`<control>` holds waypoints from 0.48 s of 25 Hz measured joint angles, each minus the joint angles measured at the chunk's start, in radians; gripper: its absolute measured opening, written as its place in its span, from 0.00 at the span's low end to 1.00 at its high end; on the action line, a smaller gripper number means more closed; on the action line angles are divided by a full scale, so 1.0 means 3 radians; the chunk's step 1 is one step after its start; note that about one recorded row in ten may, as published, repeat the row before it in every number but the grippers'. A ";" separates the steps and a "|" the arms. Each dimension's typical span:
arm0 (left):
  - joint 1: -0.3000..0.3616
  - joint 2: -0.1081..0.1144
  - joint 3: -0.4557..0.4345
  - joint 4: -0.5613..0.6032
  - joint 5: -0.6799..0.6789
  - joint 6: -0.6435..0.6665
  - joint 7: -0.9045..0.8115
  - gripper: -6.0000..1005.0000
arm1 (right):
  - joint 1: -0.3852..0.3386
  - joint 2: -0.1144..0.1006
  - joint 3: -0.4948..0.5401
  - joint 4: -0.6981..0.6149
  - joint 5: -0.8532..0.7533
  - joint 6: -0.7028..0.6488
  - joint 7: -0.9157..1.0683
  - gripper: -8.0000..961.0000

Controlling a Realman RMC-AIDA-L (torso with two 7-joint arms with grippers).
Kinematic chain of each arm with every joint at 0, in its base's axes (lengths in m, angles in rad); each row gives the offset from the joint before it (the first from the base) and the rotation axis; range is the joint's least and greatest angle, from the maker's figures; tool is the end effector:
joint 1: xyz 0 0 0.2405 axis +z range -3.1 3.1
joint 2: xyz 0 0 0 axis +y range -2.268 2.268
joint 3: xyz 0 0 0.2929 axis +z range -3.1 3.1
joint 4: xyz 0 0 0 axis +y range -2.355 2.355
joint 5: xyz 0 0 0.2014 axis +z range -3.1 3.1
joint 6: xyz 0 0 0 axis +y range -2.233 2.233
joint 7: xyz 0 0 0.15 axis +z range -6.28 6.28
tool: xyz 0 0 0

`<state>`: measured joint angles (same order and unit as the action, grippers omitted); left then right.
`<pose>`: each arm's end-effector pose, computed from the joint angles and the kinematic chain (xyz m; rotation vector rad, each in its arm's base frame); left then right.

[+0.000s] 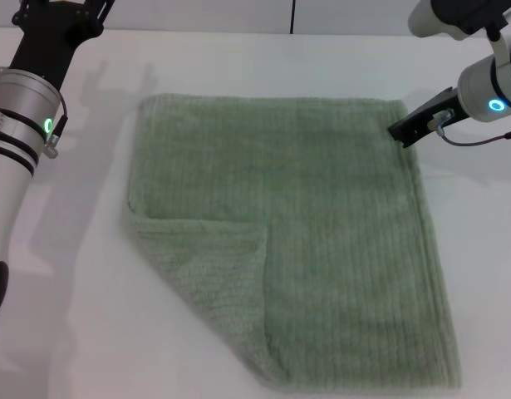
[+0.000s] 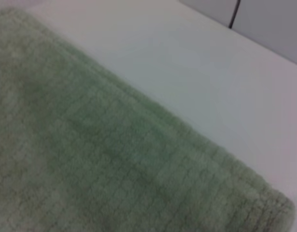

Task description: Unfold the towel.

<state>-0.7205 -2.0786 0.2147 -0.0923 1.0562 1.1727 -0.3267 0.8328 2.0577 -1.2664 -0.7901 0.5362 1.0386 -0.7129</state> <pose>-0.2887 0.4224 -0.0156 -1.5301 -0.6219 -0.9255 0.2300 0.4510 -0.0490 -2.4346 0.8560 -0.3368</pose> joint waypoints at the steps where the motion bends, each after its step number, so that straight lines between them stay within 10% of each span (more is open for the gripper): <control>1: 0.0000 0.0000 0.0000 -0.0001 -0.0001 0.0000 0.0000 0.79 | 0.0042 -0.0007 0.0046 0.0079 0.0011 0.0001 -0.0053 0.01; 12: -0.0010 0.0000 0.0000 -0.0009 -0.0011 -0.0003 0.0000 0.79 | 0.0207 -0.0040 0.0215 0.0389 0.0049 0.0002 -0.0383 0.01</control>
<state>-0.7236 -2.0785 0.2148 -0.0951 1.0528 1.1718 -0.3267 0.8949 2.0456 -1.2020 -0.6734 0.5510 1.0392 -0.8278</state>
